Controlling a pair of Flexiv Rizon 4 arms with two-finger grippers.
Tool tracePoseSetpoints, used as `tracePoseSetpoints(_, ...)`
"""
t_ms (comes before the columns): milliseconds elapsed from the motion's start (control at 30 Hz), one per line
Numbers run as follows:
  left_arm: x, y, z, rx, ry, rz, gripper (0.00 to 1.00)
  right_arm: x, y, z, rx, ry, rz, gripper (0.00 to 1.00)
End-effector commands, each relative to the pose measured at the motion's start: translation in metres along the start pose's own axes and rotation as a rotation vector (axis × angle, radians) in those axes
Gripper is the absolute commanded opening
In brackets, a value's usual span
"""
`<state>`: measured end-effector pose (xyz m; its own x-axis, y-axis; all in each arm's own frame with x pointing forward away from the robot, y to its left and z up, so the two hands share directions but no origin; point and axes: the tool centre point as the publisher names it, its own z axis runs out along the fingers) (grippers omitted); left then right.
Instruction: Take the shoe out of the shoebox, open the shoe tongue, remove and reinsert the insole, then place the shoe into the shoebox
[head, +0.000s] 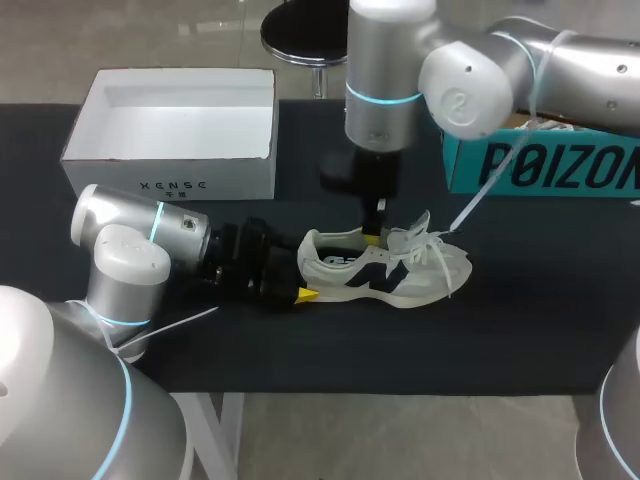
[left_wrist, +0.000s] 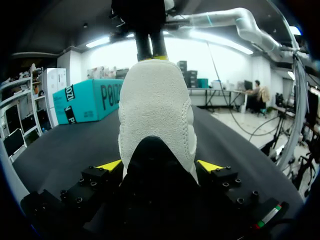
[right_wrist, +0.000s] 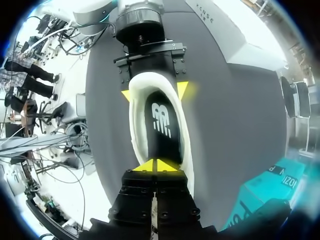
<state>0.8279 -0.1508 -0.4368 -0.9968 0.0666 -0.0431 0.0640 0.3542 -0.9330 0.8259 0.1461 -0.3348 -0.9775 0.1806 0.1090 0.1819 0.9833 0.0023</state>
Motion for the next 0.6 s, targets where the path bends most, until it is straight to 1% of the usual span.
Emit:
tracePoseSetpoints(33, 0.001, 0.002, 0.001, -0.003, 0.000, 0.000, 0.00, -0.006, -0.001, 0.009, -0.004, 0.015, -0.001, 0.00)
tracePoseSetpoints(167, 0.001, 0.002, 0.001, -0.003, 0.000, 0.000, 0.00, -0.012, -0.001, 0.011, -0.002, 0.020, -0.005, 0.00)
tracePoseSetpoints(400, 0.001, 0.002, 0.001, -0.003, 0.000, 0.000, 0.00, -0.028, 0.002, 0.013, 0.009, 0.015, -0.035, 0.00)
tracePoseSetpoints(600, 0.001, 0.002, 0.001, -0.003, 0.000, 0.000, 0.00, -0.039, -0.003, 0.023, 0.014, 0.012, -0.040, 0.00)
